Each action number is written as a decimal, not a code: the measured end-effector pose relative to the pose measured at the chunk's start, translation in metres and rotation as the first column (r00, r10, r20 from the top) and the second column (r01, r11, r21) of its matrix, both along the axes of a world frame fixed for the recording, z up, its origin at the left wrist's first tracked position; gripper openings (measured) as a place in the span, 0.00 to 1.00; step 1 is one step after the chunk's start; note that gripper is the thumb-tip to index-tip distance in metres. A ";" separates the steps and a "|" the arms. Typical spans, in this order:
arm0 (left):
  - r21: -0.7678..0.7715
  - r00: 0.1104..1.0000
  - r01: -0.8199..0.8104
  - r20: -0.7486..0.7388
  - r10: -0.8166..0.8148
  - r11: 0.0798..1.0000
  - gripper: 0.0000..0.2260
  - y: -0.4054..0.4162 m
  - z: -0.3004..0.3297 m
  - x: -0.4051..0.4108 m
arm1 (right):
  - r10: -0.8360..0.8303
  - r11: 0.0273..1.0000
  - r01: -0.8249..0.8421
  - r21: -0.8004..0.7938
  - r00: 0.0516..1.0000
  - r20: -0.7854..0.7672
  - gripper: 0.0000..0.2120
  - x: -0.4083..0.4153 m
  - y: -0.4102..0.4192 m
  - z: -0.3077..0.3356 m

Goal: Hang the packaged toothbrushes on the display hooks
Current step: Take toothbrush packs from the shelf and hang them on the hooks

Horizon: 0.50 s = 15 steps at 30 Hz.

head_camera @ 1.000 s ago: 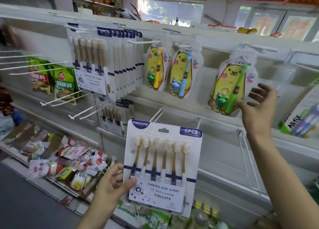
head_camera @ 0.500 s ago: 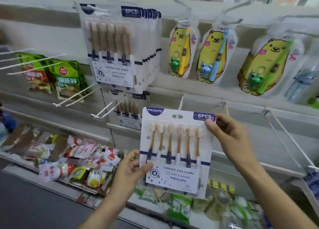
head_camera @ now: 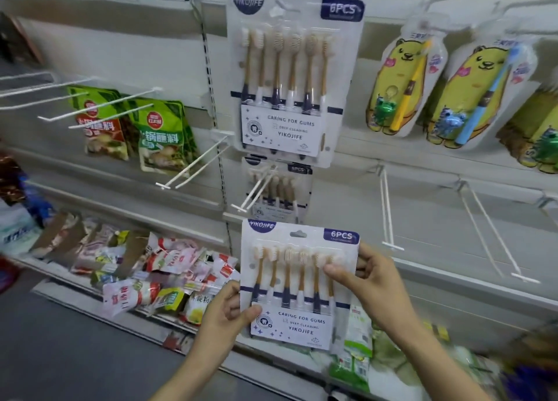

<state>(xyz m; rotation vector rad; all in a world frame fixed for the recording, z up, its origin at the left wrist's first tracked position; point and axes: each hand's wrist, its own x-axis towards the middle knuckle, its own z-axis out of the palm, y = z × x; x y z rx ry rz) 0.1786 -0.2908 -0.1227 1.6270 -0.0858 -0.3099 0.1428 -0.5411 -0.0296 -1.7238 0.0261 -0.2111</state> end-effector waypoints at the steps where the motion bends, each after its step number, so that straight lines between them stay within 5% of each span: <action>1: 0.025 1.000 -0.004 0.007 0.004 1.000 0.15 0.009 -0.005 0.003 | 0.008 1.000 -0.008 -0.012 1.000 -0.009 0.16 0.007 0.008 -0.007; 7: 0.101 0.997 -0.064 -0.043 0.069 0.993 0.21 0.047 -0.029 0.027 | 0.050 0.998 -0.051 -0.047 0.999 -0.021 0.16 0.050 0.052 -0.037; 12: 0.207 0.996 -0.083 -0.020 0.089 0.975 0.40 0.069 -0.041 0.059 | -0.007 0.993 0.007 -0.114 1.000 -0.002 0.15 0.082 0.075 -0.045; 15: 0.208 0.997 -0.071 -0.022 0.078 0.976 0.33 0.071 -0.043 0.078 | -0.047 0.992 0.047 -0.115 0.999 -0.003 0.15 0.095 0.081 -0.048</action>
